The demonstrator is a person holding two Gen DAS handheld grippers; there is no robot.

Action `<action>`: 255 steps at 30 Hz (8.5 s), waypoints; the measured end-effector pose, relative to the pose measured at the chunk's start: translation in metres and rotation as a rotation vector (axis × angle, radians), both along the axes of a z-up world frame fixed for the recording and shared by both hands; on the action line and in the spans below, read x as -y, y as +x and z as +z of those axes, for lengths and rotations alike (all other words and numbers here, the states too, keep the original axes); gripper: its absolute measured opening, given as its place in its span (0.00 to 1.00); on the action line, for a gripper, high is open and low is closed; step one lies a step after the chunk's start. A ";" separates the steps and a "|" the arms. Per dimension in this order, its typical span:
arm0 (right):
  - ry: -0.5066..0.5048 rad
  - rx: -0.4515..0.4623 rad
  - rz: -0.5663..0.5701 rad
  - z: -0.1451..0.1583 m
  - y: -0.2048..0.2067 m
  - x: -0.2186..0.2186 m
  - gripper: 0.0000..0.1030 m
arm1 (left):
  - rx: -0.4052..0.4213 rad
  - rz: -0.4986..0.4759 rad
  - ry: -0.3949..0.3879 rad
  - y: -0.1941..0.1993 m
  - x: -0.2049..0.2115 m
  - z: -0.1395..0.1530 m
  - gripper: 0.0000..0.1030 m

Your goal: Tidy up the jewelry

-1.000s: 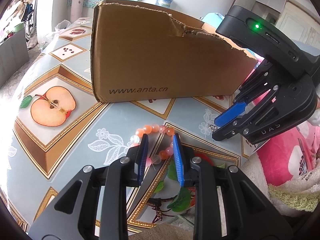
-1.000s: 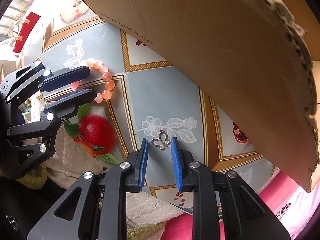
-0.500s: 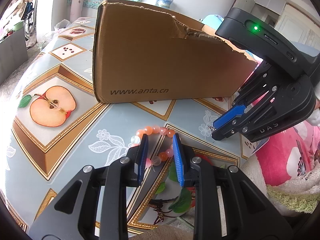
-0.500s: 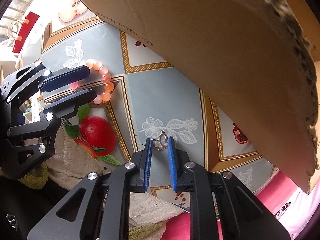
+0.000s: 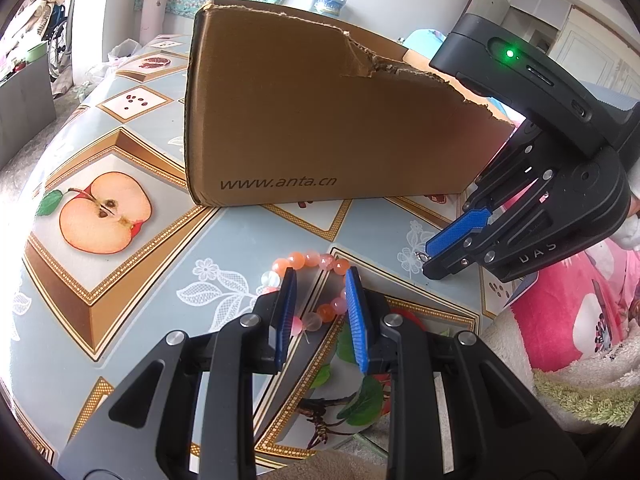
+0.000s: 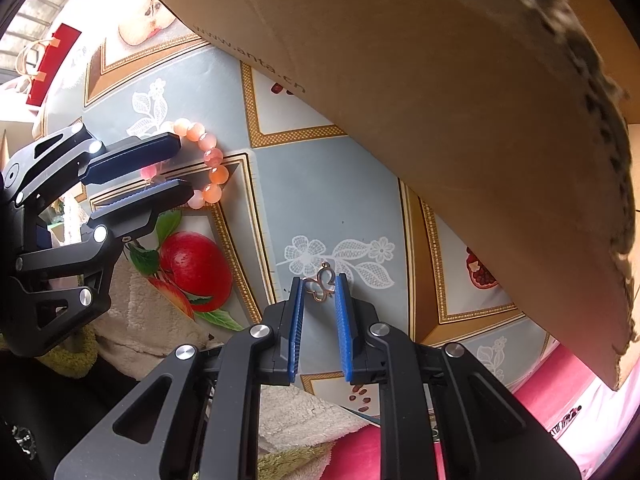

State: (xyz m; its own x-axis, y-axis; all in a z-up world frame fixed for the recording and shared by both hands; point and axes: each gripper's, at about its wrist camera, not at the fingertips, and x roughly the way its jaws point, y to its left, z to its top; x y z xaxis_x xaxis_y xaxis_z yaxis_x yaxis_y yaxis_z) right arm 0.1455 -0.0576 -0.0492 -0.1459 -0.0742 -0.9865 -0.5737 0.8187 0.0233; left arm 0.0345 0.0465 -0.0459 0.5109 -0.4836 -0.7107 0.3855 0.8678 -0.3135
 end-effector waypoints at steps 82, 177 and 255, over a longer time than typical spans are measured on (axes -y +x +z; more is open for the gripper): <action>0.088 0.161 -0.009 0.037 -0.016 0.021 0.05 | 0.121 -0.071 0.006 -0.020 0.007 0.020 0.30; 0.502 0.269 -0.116 0.050 -0.069 0.146 0.12 | 0.046 -0.516 0.387 0.016 0.113 0.008 0.26; 0.704 0.387 -0.126 0.045 -0.057 0.073 0.11 | -0.002 -0.203 0.389 0.005 0.018 0.066 0.18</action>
State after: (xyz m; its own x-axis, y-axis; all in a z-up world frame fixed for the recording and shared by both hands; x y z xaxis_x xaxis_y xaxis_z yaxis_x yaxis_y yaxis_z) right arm 0.0881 -0.1309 -0.0038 0.2490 0.5765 -0.7782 -0.5513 0.7450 0.3756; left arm 0.0395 0.0288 0.0201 0.4315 -0.2701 -0.8607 0.5604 0.8280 0.0211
